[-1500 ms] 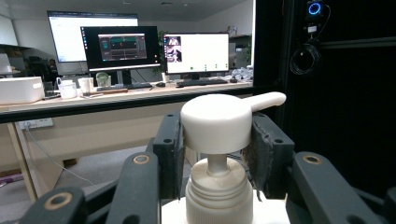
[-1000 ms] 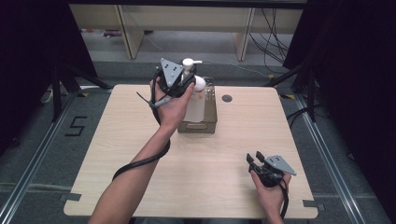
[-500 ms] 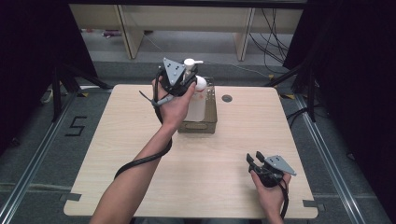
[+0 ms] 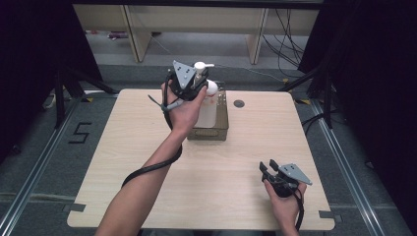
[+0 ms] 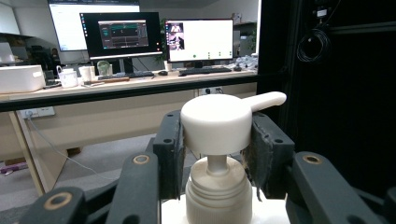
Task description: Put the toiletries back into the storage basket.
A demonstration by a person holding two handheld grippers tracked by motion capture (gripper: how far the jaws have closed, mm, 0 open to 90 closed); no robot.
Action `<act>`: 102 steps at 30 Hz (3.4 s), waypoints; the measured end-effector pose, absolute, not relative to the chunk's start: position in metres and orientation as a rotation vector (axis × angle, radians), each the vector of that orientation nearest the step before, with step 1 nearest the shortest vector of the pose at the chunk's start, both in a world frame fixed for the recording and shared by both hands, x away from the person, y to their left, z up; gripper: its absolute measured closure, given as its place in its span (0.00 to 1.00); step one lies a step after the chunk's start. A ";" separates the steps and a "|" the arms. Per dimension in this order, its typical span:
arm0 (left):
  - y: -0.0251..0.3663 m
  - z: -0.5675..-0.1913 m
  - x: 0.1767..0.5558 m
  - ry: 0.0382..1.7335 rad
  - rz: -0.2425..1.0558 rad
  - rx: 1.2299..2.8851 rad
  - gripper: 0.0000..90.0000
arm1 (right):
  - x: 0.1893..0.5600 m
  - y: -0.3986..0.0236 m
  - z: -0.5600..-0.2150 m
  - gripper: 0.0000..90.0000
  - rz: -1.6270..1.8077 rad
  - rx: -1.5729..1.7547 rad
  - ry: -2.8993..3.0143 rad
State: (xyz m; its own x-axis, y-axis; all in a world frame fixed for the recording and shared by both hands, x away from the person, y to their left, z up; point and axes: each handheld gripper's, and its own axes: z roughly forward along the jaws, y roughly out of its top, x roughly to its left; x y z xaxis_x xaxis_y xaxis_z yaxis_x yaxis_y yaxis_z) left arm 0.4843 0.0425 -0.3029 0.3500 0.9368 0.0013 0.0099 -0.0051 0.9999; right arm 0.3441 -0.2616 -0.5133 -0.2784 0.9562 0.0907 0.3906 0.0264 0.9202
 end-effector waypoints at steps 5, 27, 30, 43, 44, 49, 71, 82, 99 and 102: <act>0.043 -0.304 0.486 0.940 0.956 1.374 0.66 | 0.345 -0.262 -0.514 0.62 1.241 1.363 1.711; 0.042 -0.307 0.491 0.968 0.940 1.375 0.66 | 0.343 -0.258 -0.514 0.62 1.252 1.410 1.704; 0.042 -0.308 0.492 0.970 0.943 1.376 0.66 | 0.343 -0.258 -0.514 0.62 1.252 1.411 1.704; 0.041 -0.312 0.495 0.978 0.944 1.382 0.66 | 0.343 -0.261 -0.513 0.62 1.222 1.381 1.733; 0.041 -0.312 0.495 0.978 0.944 1.382 0.66 | 0.343 -0.261 -0.513 0.62 1.222 1.381 1.733; 0.041 -0.313 0.495 0.979 0.943 1.386 0.66 | 0.344 -0.260 -0.513 0.62 1.240 1.373 1.720; 0.042 -0.322 0.497 0.983 0.956 1.412 0.66 | 0.344 -0.261 -0.513 0.62 1.232 1.371 1.736; 0.041 -0.329 0.496 1.003 0.937 1.416 0.66 | 0.344 -0.260 -0.513 0.62 1.244 1.371 1.729; 0.042 -0.339 0.493 1.021 0.927 1.428 0.66 | 0.345 -0.261 -0.514 0.62 1.240 1.358 1.725; 0.042 -0.340 0.493 1.022 0.926 1.423 0.66 | 0.345 -0.261 -0.514 0.62 1.240 1.357 1.725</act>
